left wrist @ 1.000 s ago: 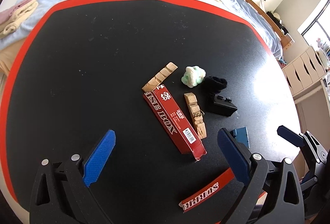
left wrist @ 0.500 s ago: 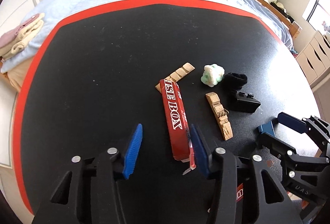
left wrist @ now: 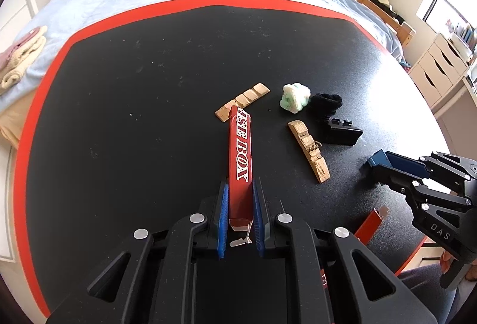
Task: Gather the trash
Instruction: 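Carry the blue block and red box to the pink bin and release both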
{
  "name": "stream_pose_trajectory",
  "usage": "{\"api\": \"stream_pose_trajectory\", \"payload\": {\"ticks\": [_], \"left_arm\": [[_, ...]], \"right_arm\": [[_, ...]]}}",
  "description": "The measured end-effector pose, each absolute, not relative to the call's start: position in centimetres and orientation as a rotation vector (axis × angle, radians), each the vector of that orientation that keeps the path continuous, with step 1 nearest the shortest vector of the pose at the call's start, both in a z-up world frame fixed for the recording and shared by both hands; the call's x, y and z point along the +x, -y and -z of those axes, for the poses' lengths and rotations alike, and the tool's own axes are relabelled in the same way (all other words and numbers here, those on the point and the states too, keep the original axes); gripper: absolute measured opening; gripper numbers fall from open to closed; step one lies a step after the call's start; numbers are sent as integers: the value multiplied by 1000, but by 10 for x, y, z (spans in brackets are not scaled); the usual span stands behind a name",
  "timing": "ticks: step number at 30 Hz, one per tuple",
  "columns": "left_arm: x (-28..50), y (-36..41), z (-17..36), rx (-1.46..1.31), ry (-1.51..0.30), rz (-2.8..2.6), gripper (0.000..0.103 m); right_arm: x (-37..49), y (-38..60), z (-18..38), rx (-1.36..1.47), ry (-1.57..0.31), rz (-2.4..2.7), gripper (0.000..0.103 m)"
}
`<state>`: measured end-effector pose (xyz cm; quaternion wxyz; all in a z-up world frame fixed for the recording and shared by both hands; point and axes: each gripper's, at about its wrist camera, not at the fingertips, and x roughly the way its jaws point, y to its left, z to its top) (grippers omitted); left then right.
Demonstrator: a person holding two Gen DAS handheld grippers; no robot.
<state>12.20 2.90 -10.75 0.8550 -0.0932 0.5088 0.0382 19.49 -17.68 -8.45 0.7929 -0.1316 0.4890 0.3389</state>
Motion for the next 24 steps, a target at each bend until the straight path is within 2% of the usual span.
{"api": "stream_pose_trajectory", "payload": {"ticks": [12, 24], "left_arm": [[87, -22, 73, -169, -1011, 27, 14], [28, 9, 34, -111, -956, 140, 14]], "right_arm": [[178, 201, 51, -234, -1007, -749, 20], [115, 236, -1, -205, -942, -783, 20]]}}
